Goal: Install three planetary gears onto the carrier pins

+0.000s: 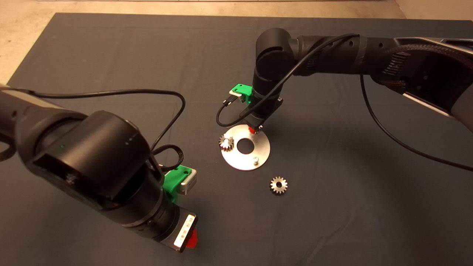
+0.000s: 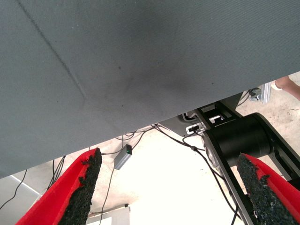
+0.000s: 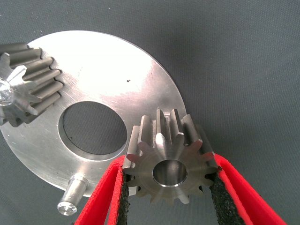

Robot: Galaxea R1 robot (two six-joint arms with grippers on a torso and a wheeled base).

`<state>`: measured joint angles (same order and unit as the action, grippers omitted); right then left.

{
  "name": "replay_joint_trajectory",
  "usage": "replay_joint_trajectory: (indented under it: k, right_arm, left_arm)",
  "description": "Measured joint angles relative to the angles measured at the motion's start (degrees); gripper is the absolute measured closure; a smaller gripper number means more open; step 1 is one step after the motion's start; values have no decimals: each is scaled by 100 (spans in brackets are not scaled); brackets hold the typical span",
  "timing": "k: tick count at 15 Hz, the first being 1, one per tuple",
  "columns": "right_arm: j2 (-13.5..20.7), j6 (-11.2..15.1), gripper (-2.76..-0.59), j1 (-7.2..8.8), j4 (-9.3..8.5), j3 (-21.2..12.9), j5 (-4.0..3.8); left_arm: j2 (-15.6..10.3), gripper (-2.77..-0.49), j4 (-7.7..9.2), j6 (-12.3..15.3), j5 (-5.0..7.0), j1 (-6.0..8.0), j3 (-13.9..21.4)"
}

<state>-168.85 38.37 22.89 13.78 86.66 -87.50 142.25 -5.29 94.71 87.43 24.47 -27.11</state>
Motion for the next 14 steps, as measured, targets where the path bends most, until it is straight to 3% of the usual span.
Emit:
replay_joint_trajectory:
  k: [7, 14]
  right_arm:
    - [79, 2, -104, -18, 0, -74, 44]
    - [93, 2, -108, -18, 5, -168, 29]
  left_arm:
    - [0, -204, 0, 0, 2, -1, 0]
    - [0, -204, 0, 0, 0, -1, 0]
